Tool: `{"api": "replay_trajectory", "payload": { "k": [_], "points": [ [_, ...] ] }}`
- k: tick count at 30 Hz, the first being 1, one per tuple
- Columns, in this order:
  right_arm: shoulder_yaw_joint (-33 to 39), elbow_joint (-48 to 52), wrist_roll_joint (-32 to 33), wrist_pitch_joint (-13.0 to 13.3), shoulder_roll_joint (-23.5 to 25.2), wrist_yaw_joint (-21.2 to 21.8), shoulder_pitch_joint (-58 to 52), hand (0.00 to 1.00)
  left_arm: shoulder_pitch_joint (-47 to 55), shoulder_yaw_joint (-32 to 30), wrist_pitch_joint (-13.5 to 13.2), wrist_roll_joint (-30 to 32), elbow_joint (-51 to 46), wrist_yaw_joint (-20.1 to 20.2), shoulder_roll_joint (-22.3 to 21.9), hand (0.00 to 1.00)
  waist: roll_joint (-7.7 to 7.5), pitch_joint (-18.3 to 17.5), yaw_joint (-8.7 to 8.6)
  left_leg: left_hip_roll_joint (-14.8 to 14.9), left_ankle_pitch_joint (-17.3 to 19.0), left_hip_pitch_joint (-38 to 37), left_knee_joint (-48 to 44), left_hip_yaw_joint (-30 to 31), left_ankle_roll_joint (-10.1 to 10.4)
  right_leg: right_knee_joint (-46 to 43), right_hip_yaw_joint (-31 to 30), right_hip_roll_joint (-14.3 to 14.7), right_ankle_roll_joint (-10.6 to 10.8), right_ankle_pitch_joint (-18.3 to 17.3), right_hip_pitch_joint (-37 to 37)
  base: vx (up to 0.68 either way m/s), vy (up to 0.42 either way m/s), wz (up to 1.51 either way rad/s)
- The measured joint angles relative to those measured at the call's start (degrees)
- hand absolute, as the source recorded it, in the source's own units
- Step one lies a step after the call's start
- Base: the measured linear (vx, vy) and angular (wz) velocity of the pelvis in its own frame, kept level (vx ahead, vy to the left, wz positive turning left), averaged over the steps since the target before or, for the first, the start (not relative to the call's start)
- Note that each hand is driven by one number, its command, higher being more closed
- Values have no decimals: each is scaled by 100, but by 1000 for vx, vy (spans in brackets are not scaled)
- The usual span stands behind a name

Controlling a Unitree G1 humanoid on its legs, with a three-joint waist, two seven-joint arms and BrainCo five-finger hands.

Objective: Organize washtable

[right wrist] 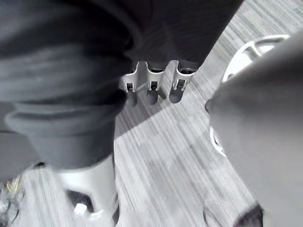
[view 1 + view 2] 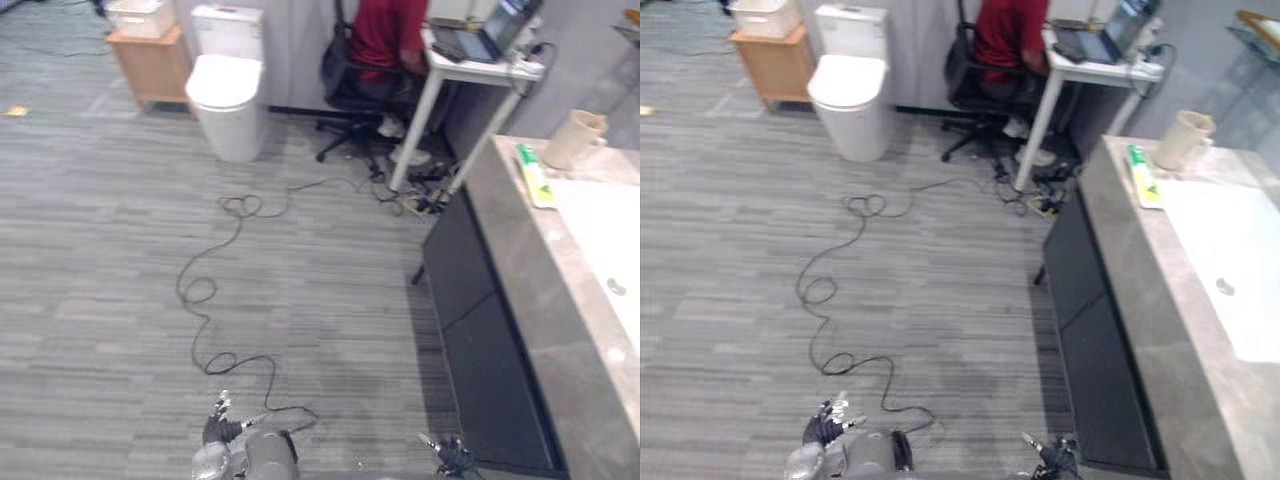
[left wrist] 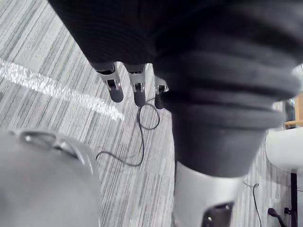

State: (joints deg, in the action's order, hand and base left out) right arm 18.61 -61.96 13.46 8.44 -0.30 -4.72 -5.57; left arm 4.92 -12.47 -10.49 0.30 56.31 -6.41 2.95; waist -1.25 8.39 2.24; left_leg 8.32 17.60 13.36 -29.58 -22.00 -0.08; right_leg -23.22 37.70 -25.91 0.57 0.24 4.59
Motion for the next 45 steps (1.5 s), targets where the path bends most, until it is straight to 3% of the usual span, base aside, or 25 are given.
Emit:
{"api": "replay_trajectory", "payload": {
  "k": [1, 2, 3, 5, 7, 10, 11, 13, 15, 17, 18, 19, 20, 21, 23, 26, 30, 31, 32, 33, 35, 38, 40, 42, 45],
  "points": [
    [133, 183, 11, 47, -34, 1, -30, 0, -17, 172, 0, 83, 40, 4, 9, 0, 64, 46, -120, -213, -3, -294, 385, -6, 3, -845, -695, -177, -780, 261, -436, -22, 258, 74],
    [174, 223, 46, 43, -25, 12, -31, 0, -5, 201, 1, 123, 56, 5, 19, 0, 119, 70, -170, -300, -14, -530, 693, -35, 22, -1225, -1254, -45, -670, 167, -670, 85, 256, 69],
    [182, 273, 154, 47, 33, 106, -64, 0, 35, 277, -4, 222, 56, 0, 40, 0, 93, 64, -200, -318, -84, -889, 1149, -233, 42, -1898, -2138, 357, -187, -196, -1082, 153, 166, 66],
    [237, 469, 301, 74, 102, 160, -61, 0, 20, 338, -4, 281, 41, 15, 27, 0, 123, 127, -293, -379, -344, -997, 1265, -215, -50, -2689, -2452, 841, 162, -692, -1645, 123, 126, 50],
    [382, 606, 471, 89, 314, 212, -64, 0, -89, 340, 9, 277, 30, 28, 1, 0, -123, 207, -344, -707, -265, -1156, 1418, -303, -173, -2765, -2239, 1121, 234, -1102, -2298, 84, 105, 18],
    [600, 714, 597, 129, 424, 225, -125, 0, -231, 339, 5, 338, 14, 40, -181, 0, -221, 231, -539, -880, -194, -1407, 1569, -371, -96, -1631, -1381, 1432, 32, -1216, -2559, 214, 70, 49],
    [711, 714, 627, 141, 416, 213, -154, 0, -334, 359, 14, 393, 3, 55, -272, 0, -129, 337, -607, -893, -169, -1471, 1489, -425, -417, -1287, -1225, 1505, -4, -1173, -2549, 204, -13, 55],
    [759, 663, 626, 23, 371, 212, -322, 0, -314, 333, 27, 455, -5, 116, -435, 0, -172, 268, -567, -1054, 63, -1787, 1563, -464, -401, -518, -647, 1527, -422, -921, -2384, 299, 17, 16],
    [812, 672, 632, 9, 373, 203, -450, 0, -317, 244, 30, 483, -46, 132, -511, 0, -60, 142, -611, -1035, 278, -1969, 1631, -474, -210, -370, -241, 1649, -608, -829, -2339, 397, 53, -13],
    [863, 723, 670, 6, 335, 198, -602, 0, -217, 0, 52, 495, -59, 136, -626, 0, 147, -103, -673, -746, 428, -2172, 1291, -528, 154, 193, -176, 2198, -665, -870, -1922, 551, 65, -28],
    [865, 715, 672, 3, 367, 198, -644, 0, -229, -233, 47, 500, -123, 139, -623, 0, 132, -107, -742, -529, 443, -1925, 282, -538, 185, 496, -206, 2356, -879, -713, -1661, 605, -35, -47],
    [894, 759, 691, 9, 371, 201, -637, 0, -197, -571, 60, 498, -166, 133, -664, 0, 213, -102, -763, 71, 224, -1450, -1456, -452, 430, 602, -365, 2578, -953, -744, -1331, 587, -39, -78],
    [861, 837, 693, 7, 380, 192, -617, 0, -183, -739, 64, 498, -176, 135, -643, 0, 242, -84, -708, 408, -585, -1087, -2614, -389, 458, 609, -645, 2709, -914, -863, -1149, 704, 31, -139],
    [784, 853, 691, 12, 413, 182, -541, 0, -109, -850, 69, 484, -199, 133, -616, 0, 213, -94, -523, 739, -945, -596, -3717, -175, 392, 550, -1045, 2731, -879, -959, -941, 586, 136, -144],
    [699, 824, 690, 13, 425, 159, -375, 0, -68, -1028, 68, 477, -281, 126, -631, 0, 162, -65, -416, 883, -927, -194, -4366, 214, 359, 552, -1460, 2677, -801, -966, -655, 573, 177, -139],
    [342, 842, 677, 32, 426, 109, -114, 0, 8, -1159, 56, 471, -363, 108, -585, 0, 39, -27, -276, 954, -860, 241, -3943, 712, 262, 850, -2372, 2394, -702, -951, -136, 538, 276, -144],
    [-71, 910, 675, 59, 499, 118, 246, 0, 74, -1164, 2, 430, -397, 111, -616, 0, 64, -22, -111, 728, -710, 424, -1140, 1523, 134, 1256, -3723, 1911, 1, -990, 125, 406, 518, -143],
    [-81, 900, 675, 65, 520, 126, 283, 0, 75, -1171, -2, 427, -389, 108, -657, 0, 131, -15, -112, 697, -768, 245, -35, 1812, 221, 1256, -3994, 1855, 167, -1048, 112, 354, 626, -155],
    [-127, 909, 675, 114, 487, 128, 281, 0, 149, -1175, -7, 425, -339, 104, -793, 0, 339, -78, -108, 744, -1016, -44, 1004, 2198, 598, 1269, -4275, 1888, 491, -1150, 79, 233, 566, -146],
    [-342, 697, 678, 89, 452, 134, 334, 0, 56, -1239, -4, 333, -249, 101, -679, 0, 202, -36, -80, 636, -885, -131, 801, 1901, 1027, 1283, -4629, 1673, 671, -1236, 102, 261, 584, -119],
    [-511, 660, 679, 68, 455, 225, 249, 0, 39, -1204, -82, 298, -266, 59, -613, 0, 80, -180, -112, 600, -447, -215, 560, 1547, 980, 845, -4866, 1912, 638, -1139, -147, 308, 513, -100],
    [-551, 654, 669, 117, 440, 266, 90, 0, 69, -1164, -101, 299, -129, 91, -596, 0, -18, -381, -95, 406, 169, -351, -89, 612, 654, 816, -5250, 1570, 553, -956, -427, 274, 454, -135],
    [-556, 657, 667, 116, 439, 267, 115, 0, 150, -1075, -101, 279, -122, 92, -590, 0, 21, -368, -71, 382, 182, -547, -125, 335, 643, 596, -5311, 1467, 602, -842, -621, 148, 260, -138],
    [-551, 670, 661, 125, 367, 276, 196, 0, 175, -768, -100, 258, -117, 92, -599, 0, 214, -336, -13, 380, 253, -1010, 26, 51, 506, -248, -4856, 1449, 654, -476, -1192, 161, 268, -166],
    [-538, 668, 618, 127, 279, 265, 292, 0, 2, -235, -102, 252, 90, 98, -470, 0, 320, -339, -80, 339, 293, -1666, 677, -352, 431, -1314, -2957, 1319, 509, -1136, -1907, 159, 113, -110]
  ]
}}
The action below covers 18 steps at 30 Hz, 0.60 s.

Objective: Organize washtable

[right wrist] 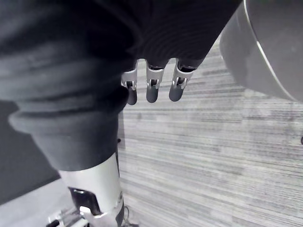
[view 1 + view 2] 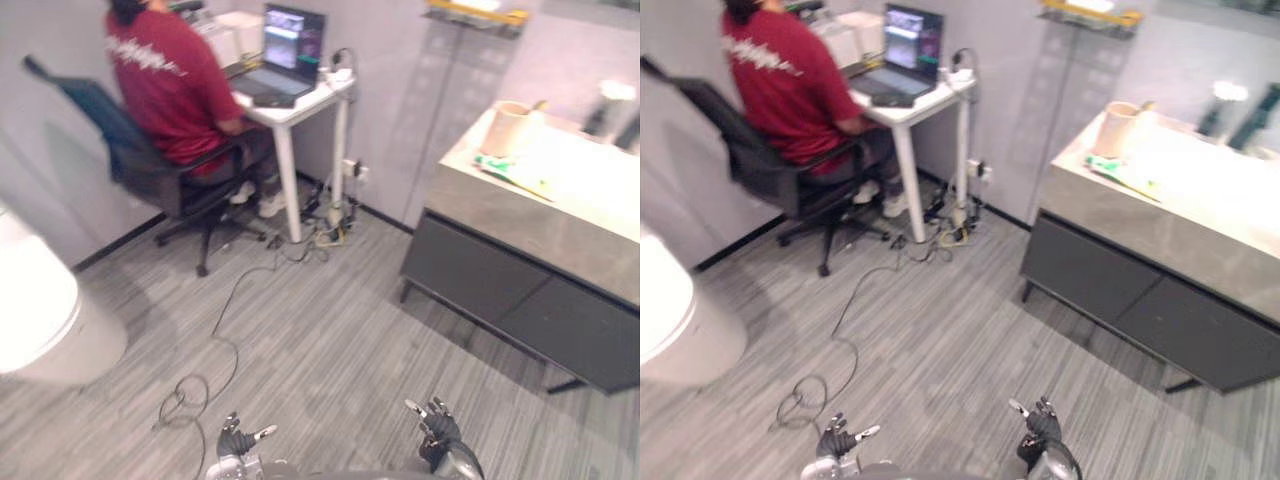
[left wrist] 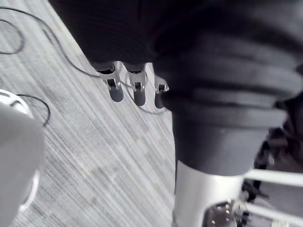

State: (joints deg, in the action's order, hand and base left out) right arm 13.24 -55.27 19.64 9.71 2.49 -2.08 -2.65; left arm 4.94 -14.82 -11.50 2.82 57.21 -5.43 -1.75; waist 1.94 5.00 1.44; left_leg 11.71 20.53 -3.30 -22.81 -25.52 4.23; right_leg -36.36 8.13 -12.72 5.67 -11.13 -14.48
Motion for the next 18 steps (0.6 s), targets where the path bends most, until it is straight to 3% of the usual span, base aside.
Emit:
{"api": "replay_trajectory", "payload": {
  "k": [3, 5, 7, 9, 11, 14, 15, 16, 18],
  "points": [
    [54, -13, 3, 1, -109, -40, 51, 0, -257, 316, 5, -6, 217, 9, 77, 0, -4, 11, -80, -13, -1, -211, 372, -177, 0, 676, 862, 190, -157, -13, -252, 211, -80, -54],
    [145, -22, 4, -4, -167, -49, -3, 0, -322, 340, 4, -11, 275, 8, 98, 0, -28, 28, -84, -4, 2, -333, 403, -238, 6, 1015, 1036, 201, -375, 377, -201, 199, -94, -25],
    [376, -34, 4, -18, -397, -76, 15, 0, -440, 347, 1, -65, 323, 17, -125, 0, 249, 236, -103, 35, -324, -725, 875, -312, 223, 678, 1269, 221, -534, 354, -107, 302, -130, -7],
    [414, -75, 2, -23, -441, -95, 6, 0, -414, 348, 2, -65, 323, 18, -185, 0, 239, 274, -102, -38, -632, -996, 1226, -425, 392, 387, 1409, 144, -666, 240, -129, 211, -100, -12],
    [413, -73, -1, -22, -401, -95, 7, 0, -407, 343, 2, -65, 316, 19, -156, 0, 193, 266, -105, -69, -935, -1049, 1269, -462, 537, 391, 1508, 113, -624, 172, -100, 155, -111, -19],
    [424, -73, -5, -29, -277, -87, -80, 0, -325, 263, 7, -61, 308, 20, -97, 0, -9, 290, -155, 162, -1035, -918, 465, -401, 584, 965, 1602, 319, -581, -230, 376, 184, -214, -20],
    [419, -58, -14, -26, -282, -83, -126, 0, -312, 115, 11, -67, 279, 22, -82, 0, -11, 291, -181, 513, -1038, -579, -456, -170, 534, 1171, 1642, 506, -573, -250, 555, 187, -215, -27],
    [417, -60, -28, -27, -279, -78, -169, 0, -304, 53, 23, -99, 274, 23, -74, 0, 18, 294, -209, 834, -1201, -237, -1394, 101, 273, 1305, 1609, 715, -628, -283, 748, 191, -192, -33],
    [418, -65, -80, -27, -291, -92, -221, 0, -252, 47, 49, -118, 228, 25, -38, 0, 55, 262, -208, 1072, -1647, 79, -2190, 471, -168, 1392, 1502, 933, -708, -331, 924, 243, -86, -54]
  ]
}}
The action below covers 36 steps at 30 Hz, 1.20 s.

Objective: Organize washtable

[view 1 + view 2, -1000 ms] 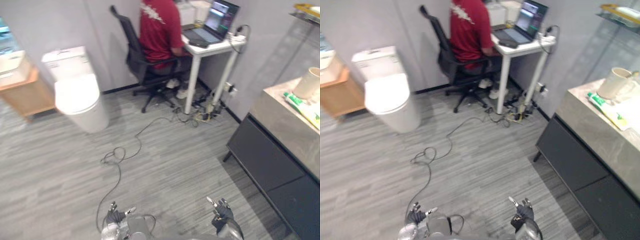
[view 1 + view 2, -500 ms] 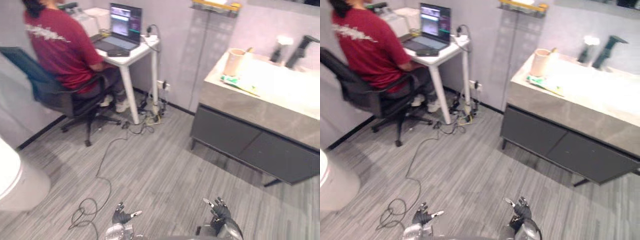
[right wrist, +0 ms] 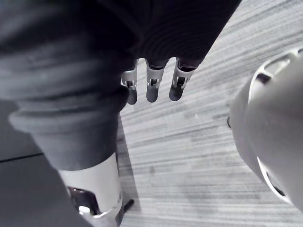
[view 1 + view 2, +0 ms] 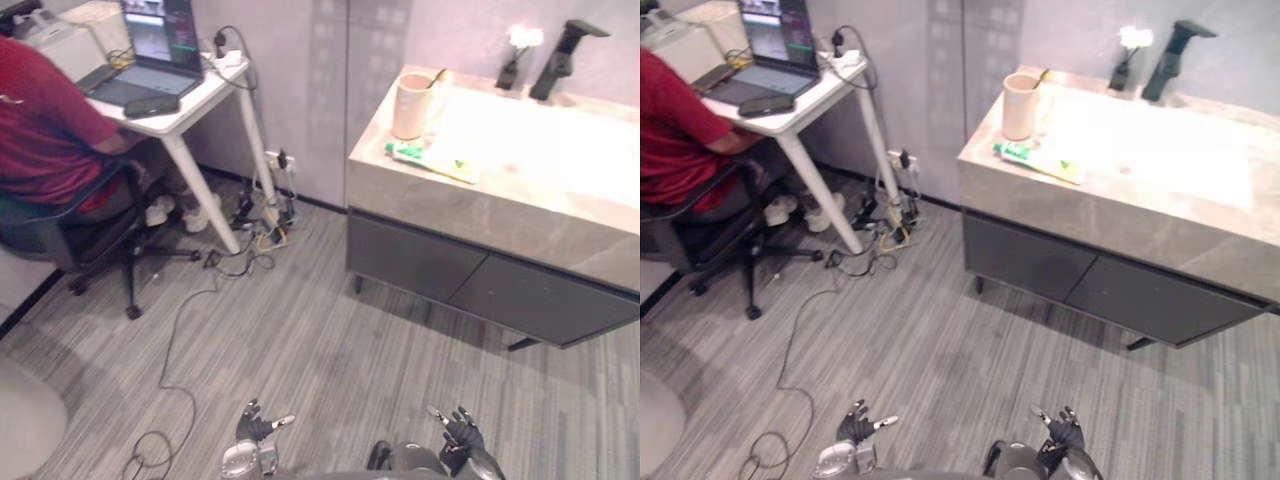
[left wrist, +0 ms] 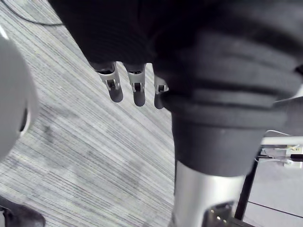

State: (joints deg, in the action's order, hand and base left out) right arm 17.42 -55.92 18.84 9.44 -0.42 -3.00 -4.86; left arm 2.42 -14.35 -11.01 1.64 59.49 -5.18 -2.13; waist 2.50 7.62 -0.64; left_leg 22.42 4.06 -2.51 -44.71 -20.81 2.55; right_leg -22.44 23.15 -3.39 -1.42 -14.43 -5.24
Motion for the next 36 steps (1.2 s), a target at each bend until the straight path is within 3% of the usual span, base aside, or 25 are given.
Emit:
{"api": "replay_trajectory", "payload": {
  "k": [1, 2, 3, 4, 6, 8, 11, 12, 13, 16, 18, 22, 24, 26, 28, 29, 30, 31, 32, 33, 34, 36],
  "points": [
    [-12, -1, -46, 1, 3, -13, -37, 0, 59, -30, 19, 0, -58, 3, 16, 0, 3, -34, 9, 63, -574, 228, -446, 255, 4, 130, -151, 108, -22, -12, 130, 330, -49, -76],
    [-41, 0, -50, 2, -12, -20, -36, 0, 86, -36, 55, 0, -68, 4, 7, 0, -58, -35, 10, 64, -704, 488, -903, 468, -106, 294, -305, 140, -27, -9, 241, 281, -18, -66],
    [-38, -2, -50, 2, -20, -36, -44, 0, 82, -35, 57, 1, -97, 4, 1, 0, -49, -43, 3, 36, -528, 623, -1106, 518, -116, 374, -375, 143, -25, -6, 305, 284, 8, -50],
    [-36, -17, -49, -1, -10, -62, -88, 0, 55, -38, 61, 0, -108, 0, 7, 0, -67, -33, 2, -57, -112, 864, -1354, 606, -57, 585, -490, 131, 6, 34, 494, 307, 72, -48],
    [-41, -99, -51, -8, 12, -65, -108, 0, 70, -51, 55, -3, -218, -15, 12, 0, -101, -21, 112, -267, 433, 1120, -1284, 650, 10, 909, -737, 74, 56, 144, 838, 234, 98, -58],
    [-42, -122, -52, -18, 60, -69, 1, 0, 104, -124, 38, -101, -411, -27, 8, 0, -175, 26, 194, -632, 940, 1520, -511, 622, 51, 1060, -1025, -171, 84, 161, 1156, 198, 237, -65],
    [-55, -119, -52, -10, 58, -66, 104, 0, 112, -158, -23, -142, -449, -44, -74, 0, -105, 16, 313, -1053, 788, 1652, 1425, 803, 216, 1031, -1313, -366, 257, 155, 1211, 171, 289, -70],
    [-147, -172, -52, -1, 83, -63, 169, 0, 129, -217, -70, -206, -415, -49, -59, 0, -146, -9, 361, -1167, 686, 1575, 1738, 731, 0, 1089, -1452, -484, 504, 128, 1273, 234, 285, -55],
    [-354, -175, -52, 2, 193, -43, 159, 0, 91, -277, -86, -239, -386, -108, 4, 0, -290, -42, 287, -1264, 726, 1525, 1835, 601, -68, 1242, -1416, -577, 530, 373, 1246, 242, 279, -48],
    [-447, -238, -98, 0, 341, -37, 191, 0, 110, -603, -56, -255, -273, -97, 22, 0, -365, -80, 333, -1200, 1034, 1450, 1587, 325, -237, 1313, -1720, -613, 480, 750, 1200, 222, 282, -52],
    [-432, -238, -128, 0, 332, -28, 191, 0, 154, -656, -47, -252, -208, -88, 34, 0, -381, -77, 344, -1230, 1168, 1190, 1641, 89, -295, 1120, -1787, -729, 587, 820, 1165, 172, 220, -58],
    [-368, -223, -212, -1, 293, 17, 191, 0, 161, -586, -38, -172, -85, 24, 45, 0, -322, -91, 450, -1247, 1178, 517, 2185, -467, -323, -221, -1532, -1064, 891, 1008, 478, 108, 127, -75],
    [-366, -226, -276, -2, 250, 29, 160, 0, 122, -417, -38, -90, -57, 20, 93, 0, -299, -90, 375, -1223, 1173, 443, 2259, -509, -332, -377, -1163, -1172, 719, 677, 348, 61, -12, -21],
    [-215, -218, -271, -1, 235, 43, 162, 0, 117, -324, -28, -92, -42, 17, 138, 0, -290, -86, 290, -1114, 1170, 443, 2238, -467, -322, -348, -1046, -1194, 709, 443, 197, 39, -130, 3],
    [48, -214, -265, -1, 217, 40, 128, 0, 103, -322, -15, -99, -45, 2, 136, 0, -283, -84, 293, -984, 1176, 424, 2204, -439, -194, -345, -1033, -1328, 759, 408, -30, 33, -250, 3],
    [139, -208, -258, -5, 178, 39, 88, 0, 153, -324, -13, -101, -47, -22, 142, 0, -283, -84, 294, -828, 1240, 362, 2083, -425, 32, -244, -982, -1519, 749, 427, -178, 46, -311, -6],
    [138, -204, -257, -6, 159, 39, 60, 0, 181, -329, -15, -123, -53, -29, 154, 0, -292, -91, 295, -745, 1276, 342, 2005, -413, 128, -120, -937, -1584, 703, 478, -205, 78, -435, -16],
    [113, -232, -259, -33, 176, 37, 0, 0, 211, -329, -18, -126, -80, -36, 242, 0, -434, -134, 310, -681, 1352, 276, 1857, -394, 374, 307, -850, -1690, 529, 797, -227, 65, -336, -17],
    [97, -254, -260, -69, 219, 37, -41, 0, 247, -330, -20, -126, -95, -37, 323, 0, -559, -178, 309, -687, 1391, 262, 1775, -377, 489, 505, -873, -1746, 547, 1084, -254, 89, -415, -17],
    [91, -353, -260, -91, 149, 41, -57, 0, 279, -357, 5, -127, -27, -46, 350, 0, -554, -239, 271, -506, 1399, 206, 1728, -260, 682, 260, -870, -1612, 1237, 1018, -222, 111, -373, -11],
    [72, -418, -265, -98, -18, 37, -151, 0, 344, -351, 1, -123, -27, -47, 213, 0, -388, -329, 242, -333, 1330, 132, 1965, -129, 873, 180, -847, -1400, 1134, 854, -227, 126, -327, -8],
    [82, -574, -266, -101, -186, 38, -211, 0, 364, -369, -13, -113, -35, -46, 69, 0, -236, -392, 223, -260, 1200, -22, 2465, 42, 1059, -37, -875, -1134, 1029, 603, -402, 183, -315, -28]
  ]
}}
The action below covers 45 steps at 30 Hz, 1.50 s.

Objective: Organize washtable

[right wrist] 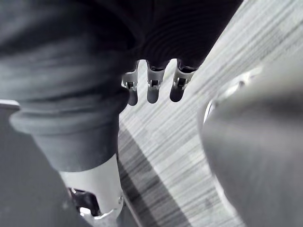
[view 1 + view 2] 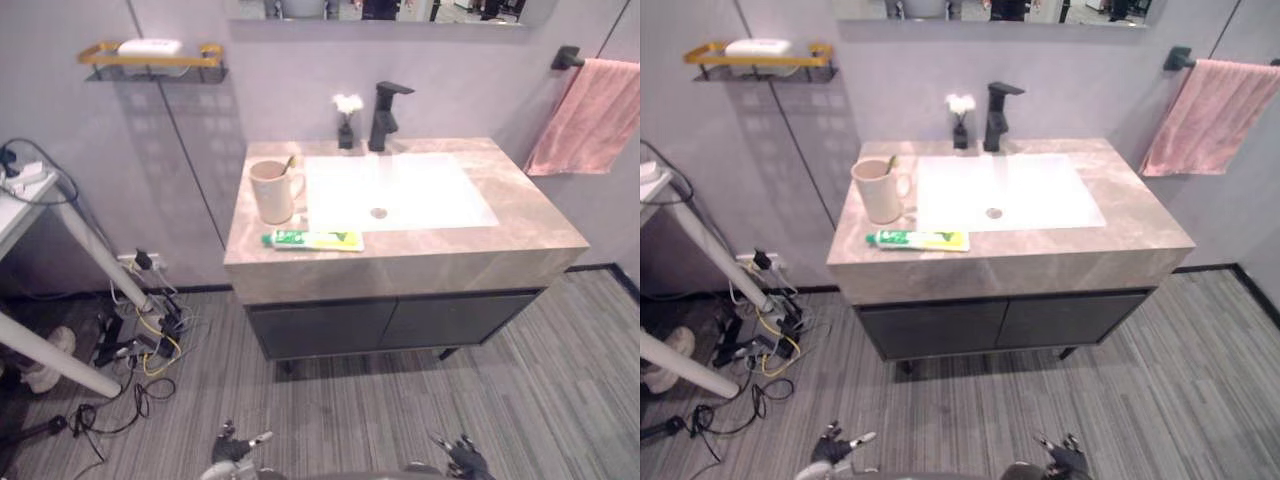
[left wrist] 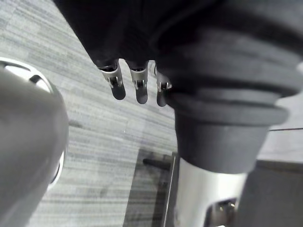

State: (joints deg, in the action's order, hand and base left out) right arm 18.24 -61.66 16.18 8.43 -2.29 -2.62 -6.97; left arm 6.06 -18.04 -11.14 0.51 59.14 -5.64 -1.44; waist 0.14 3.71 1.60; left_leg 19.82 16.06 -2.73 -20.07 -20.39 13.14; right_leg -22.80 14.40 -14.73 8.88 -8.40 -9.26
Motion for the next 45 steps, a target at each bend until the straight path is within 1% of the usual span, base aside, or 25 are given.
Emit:
{"api": "replay_trajectory", "payload": {
  "k": [2, 3, 4, 6, 8, 9, 11, 13, 14, 15, 17, 21, 22, 23, 25, 26, 27, 28, 29, 30, 31, 32, 36, 40, 45],
  "points": [
    [135, -24, 44, -2, -16, 5, 32, 0, 96, -54, 5, -9, 8, -58, -37, 0, 74, -25, -15, 92, -283, -112, 222, 139, -4, -248, -29, 237, -140, -269, -124, 238, -359, -27],
    [144, -60, 36, -7, -52, 6, 17, 0, 105, -71, -4, -22, -49, -70, -21, 0, 85, -33, -74, 203, -461, 100, -105, 567, -175, -353, 45, 370, -218, -378, -84, 256, -343, 15],
    [137, -107, 39, -3, -29, 7, -36, 0, 52, -126, -4, -111, -113, -81, 30, 0, 0, 14, -79, 291, -691, 519, -847, 1008, -541, -335, 161, 419, -282, -464, 41, 304, -393, 22],
    [107, -117, 66, 0, 9, 2, -96, 0, -17, -174, -8, -199, -169, -96, 60, 0, -112, 115, -54, 366, -882, 1018, -1806, 1333, -840, -149, 311, 418, -343, -494, 333, 230, -170, 28],
    [110, -115, 142, 16, -26, -27, -266, 0, -24, -135, -29, -223, -190, -107, 52, 0, -72, 160, -68, 272, -824, 1330, -2276, 1049, -795, 211, 575, 408, -348, -496, 993, 314, -57, 46],
    [110, -115, 148, 13, -1, -35, -315, 0, -13, -86, -45, -227, -209, -107, 63, 0, -82, 160, -57, 232, -775, 1357, -2248, 855, -869, 271, 632, 376, -347, -497, 1148, 245, 66, 46],
    [141, -40, 177, 18, 110, -47, -298, 0, -16, -37, -62, -270, -269, -102, 99, 0, -179, 128, -66, 95, -577, 1314, -1997, 771, -720, 336, 669, 201, -339, -493, 1214, 217, 139, 60],
    [164, -34, 247, 3, 132, -68, -226, 0, -174, -20, -77, -287, -302, -97, 86, 0, -251, 197, -72, -103, -392, 1582, -1346, 735, -663, 516, 714, -19, -148, -473, 1244, 222, 265, 99],
    [187, -51, 284, 3, 132, -105, -57, 0, -224, -25, -75, -382, -333, -100, 71, 0, -247, 324, -59, -378, -685, 1405, -310, 746, -483, 560, 871, -231, 51, -383, 1307, 217, 296, 70],
    [197, -24, 307, 10, 179, -109, 21, 0, -244, -37, -76, -426, -339, -110, 153, 0, -376, 401, -31, -550, -766, 1330, -250, 674, -584, 648, 869, -329, 102, -305, 1369, 257, 339, 59],
    [114, 90, 354, 35, 394, -75, 124, 0, -125, -38, -75, -474, -346, -223, 365, 0, -314, 473, 62, -573, -571, 1514, -748, 742, -710, 1107, 642, -250, 45, 208, 1620, 205, 281, 20],
    [170, 128, 347, 27, 397, -72, 132, 0, 17, -55, -64, -491, -239, -200, 416, 0, -301, 403, 128, -528, -19, 1639, -1578, 738, -715, 1203, 288, -291, 268, 424, 1789, 197, 302, -13],
    [193, 120, 341, 26, 343, -68, 138, 0, 3, -36, -59, -458, -105, -197, 441, 0, -212, 366, 108, -531, 184, 1641, -1643, 672, -764, 1132, 187, -336, 286, 454, 1684, 131, 272, -51],
    [219, 93, 341, 17, 283, -64, 159, 0, -26, 12, -53, -414, 16, -200, 444, 0, -127, 317, 100, -541, 316, 1601, -1583, 584, -804, 851, 90, -408, 252, 476, 1429, 115, 266, -65],
    [209, -24, 323, -2, 134, -47, 276, 0, -42, 186, -38, -346, 132, -182, 468, 0, -47, 287, 94, -654, 354, 1351, -1161, 256, -873, -62, -6, -661, -174, 739, 733, 119, 240, -70],
    [207, -52, 298, 2, 82, -45, 293, 0, -40, 337, -26, -300, 136, -174, 496, 0, -20, 328, 71, -746, 305, 990, -764, 118, -949, -698, -1, -805, -559, 915, 356, 122, 153, -61],
    [162, -59, 228, 24, 55, -44, 269, 0, 12, 496, -24, -242, 136, -169, 567, 0, 54, 373, 13, -785, 247, 673, -477, 44, -1012, -1037, 92, -739, -527, 379, 251, 97, 104, -44],
    [102, -69, 212, 13, 42, -36, 263, 0, 15, 532, -27, -201, 135, -167, 606, 0, 47, 370, -34, -786, 220, 532, -359, 16, -1013, -1102, 166, -610, -474, 137, 224, 79, 14, -11],
    [-17, -106, 167, 11, 42, -28, 256, 0, -8, 616, -27, -199, 137, -173, 659, 0, 47, 369, -108, -771, 159, 330, -159, 6, -990, -1081, 235, -262, -386, -260, 131, 62, -55, 2],
    [-103, -100, 165, 16, 46, -12, 233, 0, -73, 676, -31, -195, 141, -163, 663, 0, 46, 368, -115, -759, 109, 241, -41, 4, -959, -897, 243, 80, -417, -404, 20, 87, -106, 11],
    [-129, -104, 149, 20, 43, -14, 237, 0, -135, 726, -37, -196, 141, -147, 654, 0, 12, 363, -111, -783, 73, 204, 7, 15, -920, -466, 158, 418, -412, -398, -39, 85, -139, 30],
    [-115, -147, 130, 17, 12, 2, 208, 0, -235, 731, -37, -194, 201, -91, 618, 0, -80, 350, -132, -896, 46, 174, 18, 139, -880, -60, 54, 618, -541, -325, 49, 75, -106, 25],
    [54, -262, 122, 17, -102, -33, 149, 0, -216, 664, -40, -172, 217, -65, 175, 0, 206, 275, -90, -880, -235, -167, 616, 225, -720, 446, 117, 798, -611, -206, 391, 137, -54, 9],
    [399, -286, 51, -1, -44, -87, -46, 0, -96, 381, -41, -127, 210, -58, 37, 0, 156, 163, -69, -892, -528, -621, 1183, 162, -623, 1158, 144, 977, -621, 46, 950, 129, -29, -3],
    [563, -275, -108, -19, 23, -91, -286, 0, -53, 202, -40, -94, 208, -48, 33, 0, 94, 87, -67, -1078, -605, -668, 1256, 144, -703, 1839, 139, 906, -498, 454, 1266, 37, 73, -1]
  ]
}}
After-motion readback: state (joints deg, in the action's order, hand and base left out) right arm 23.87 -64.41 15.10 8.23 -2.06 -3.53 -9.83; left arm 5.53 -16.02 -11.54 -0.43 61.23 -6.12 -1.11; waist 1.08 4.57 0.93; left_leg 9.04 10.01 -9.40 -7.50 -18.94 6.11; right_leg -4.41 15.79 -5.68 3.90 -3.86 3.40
